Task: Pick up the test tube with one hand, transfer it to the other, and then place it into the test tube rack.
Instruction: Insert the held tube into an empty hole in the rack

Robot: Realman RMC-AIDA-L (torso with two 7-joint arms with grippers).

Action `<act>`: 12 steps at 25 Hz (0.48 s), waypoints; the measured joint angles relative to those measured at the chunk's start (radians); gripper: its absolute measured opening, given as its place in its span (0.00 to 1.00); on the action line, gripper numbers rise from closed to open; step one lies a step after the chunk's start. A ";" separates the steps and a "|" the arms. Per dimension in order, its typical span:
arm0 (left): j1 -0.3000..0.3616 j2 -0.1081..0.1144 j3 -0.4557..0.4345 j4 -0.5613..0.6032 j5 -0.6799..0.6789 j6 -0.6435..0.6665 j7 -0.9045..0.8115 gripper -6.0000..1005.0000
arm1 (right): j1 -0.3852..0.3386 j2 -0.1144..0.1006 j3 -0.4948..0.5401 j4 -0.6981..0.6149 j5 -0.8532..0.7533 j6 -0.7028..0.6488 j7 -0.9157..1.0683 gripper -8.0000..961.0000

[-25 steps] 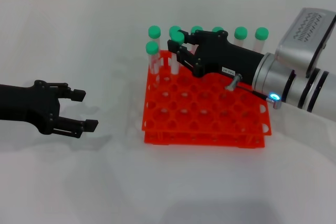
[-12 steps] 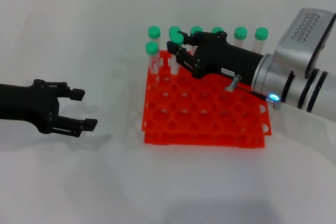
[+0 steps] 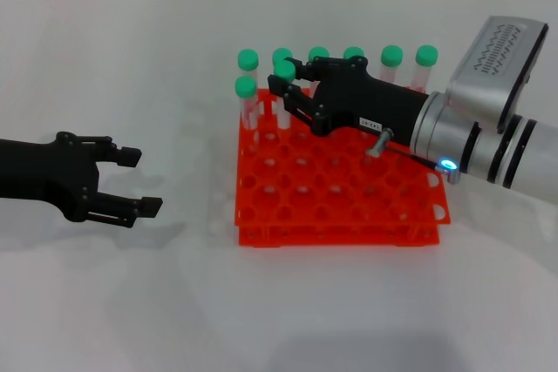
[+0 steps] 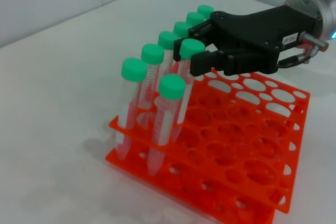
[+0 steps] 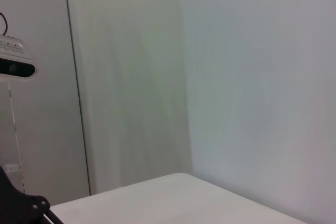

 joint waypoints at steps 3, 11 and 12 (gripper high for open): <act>0.000 0.000 0.000 0.000 0.000 0.001 0.000 0.88 | 0.000 0.000 0.000 -0.002 -0.001 0.000 0.000 0.28; 0.000 0.000 0.000 0.000 0.000 0.002 0.000 0.88 | 0.001 0.000 -0.001 -0.002 -0.001 -0.002 0.000 0.28; 0.000 0.000 0.000 0.000 0.000 0.002 0.000 0.88 | 0.001 0.000 -0.001 -0.002 -0.001 -0.002 0.000 0.28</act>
